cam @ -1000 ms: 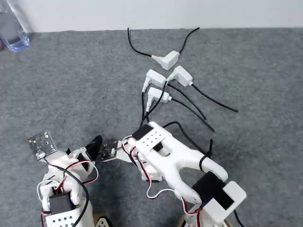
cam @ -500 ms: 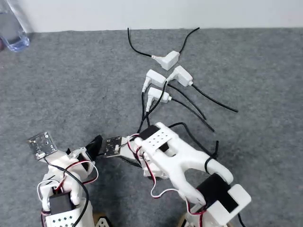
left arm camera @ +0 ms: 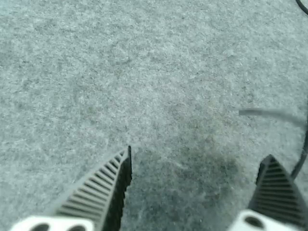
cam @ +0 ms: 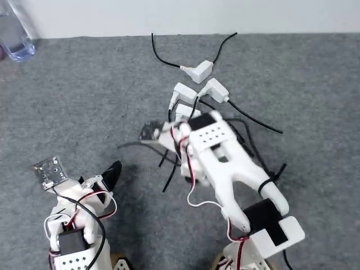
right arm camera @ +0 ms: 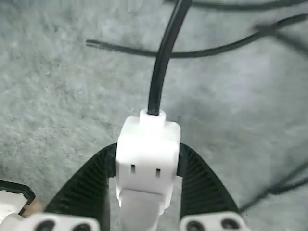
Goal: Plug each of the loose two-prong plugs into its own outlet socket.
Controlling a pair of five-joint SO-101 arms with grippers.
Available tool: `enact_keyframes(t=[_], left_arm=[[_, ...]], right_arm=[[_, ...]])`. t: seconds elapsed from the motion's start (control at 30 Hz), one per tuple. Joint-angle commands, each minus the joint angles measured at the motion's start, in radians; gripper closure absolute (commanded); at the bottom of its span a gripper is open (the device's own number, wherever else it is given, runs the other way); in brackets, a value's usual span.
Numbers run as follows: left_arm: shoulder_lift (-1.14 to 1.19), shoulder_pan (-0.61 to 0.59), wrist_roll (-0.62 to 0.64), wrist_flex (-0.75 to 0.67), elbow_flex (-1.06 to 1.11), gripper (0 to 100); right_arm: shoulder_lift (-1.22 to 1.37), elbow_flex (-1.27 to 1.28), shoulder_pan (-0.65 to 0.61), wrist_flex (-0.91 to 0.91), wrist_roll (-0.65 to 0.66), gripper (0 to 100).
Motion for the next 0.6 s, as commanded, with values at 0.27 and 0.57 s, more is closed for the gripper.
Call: enact_keyframes(t=[0.27, 0.57], left_arm=[[-0.008, -0.006, -0.002, -0.029, -0.008, 61], [-0.008, -0.006, 0.0, -0.029, -0.008, 61]], right_arm=[[-0.008, -0.399, 0.101, -0.048, -0.009, 99.1], [0.254, -0.41, 0.329, -0.533, -0.153, 99.1]])
